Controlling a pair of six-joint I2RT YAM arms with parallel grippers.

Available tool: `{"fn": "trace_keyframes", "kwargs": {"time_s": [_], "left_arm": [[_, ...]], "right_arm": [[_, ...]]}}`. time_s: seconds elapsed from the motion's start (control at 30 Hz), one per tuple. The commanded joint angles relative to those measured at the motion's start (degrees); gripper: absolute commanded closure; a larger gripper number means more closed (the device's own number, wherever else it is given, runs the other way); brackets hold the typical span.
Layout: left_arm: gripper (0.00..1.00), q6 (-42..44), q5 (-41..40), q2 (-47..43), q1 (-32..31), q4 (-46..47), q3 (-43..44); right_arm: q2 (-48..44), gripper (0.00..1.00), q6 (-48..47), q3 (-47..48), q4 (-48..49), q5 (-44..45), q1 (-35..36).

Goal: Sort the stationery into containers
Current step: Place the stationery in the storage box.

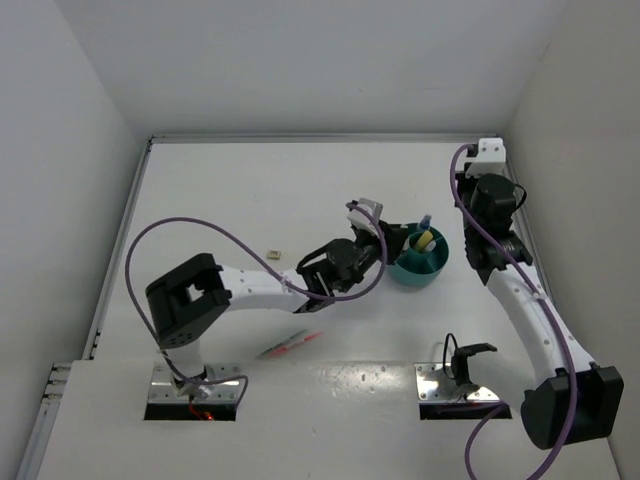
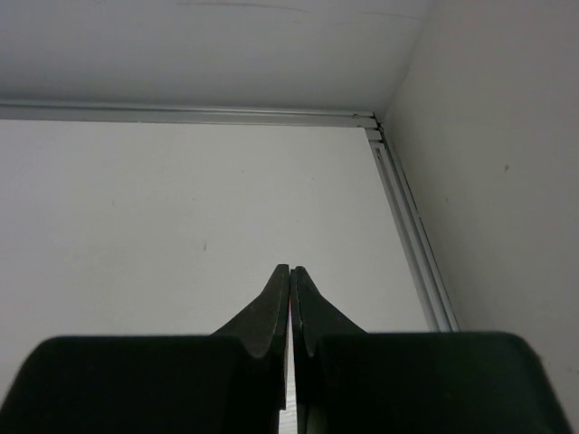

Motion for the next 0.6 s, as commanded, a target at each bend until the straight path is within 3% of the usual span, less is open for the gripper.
{"fn": "trace_keyframes", "kwargs": {"time_s": [0.0,0.2,0.57], "left_arm": [[1.00,5.25,-7.46,5.00,-1.36,10.55,1.53],[1.00,5.78,-6.94,12.03,-1.36,12.76,5.31],[1.00,4.03,-5.79,16.35,-1.36,12.76,7.94]], "right_arm": [[-2.28,1.00,1.53,-0.79,4.55,1.96,-0.80],[-2.90,1.00,1.53,-1.32,5.08,1.97,-1.33],[-3.43,1.00,1.53,-2.38,6.13,1.97,-1.33]]}}
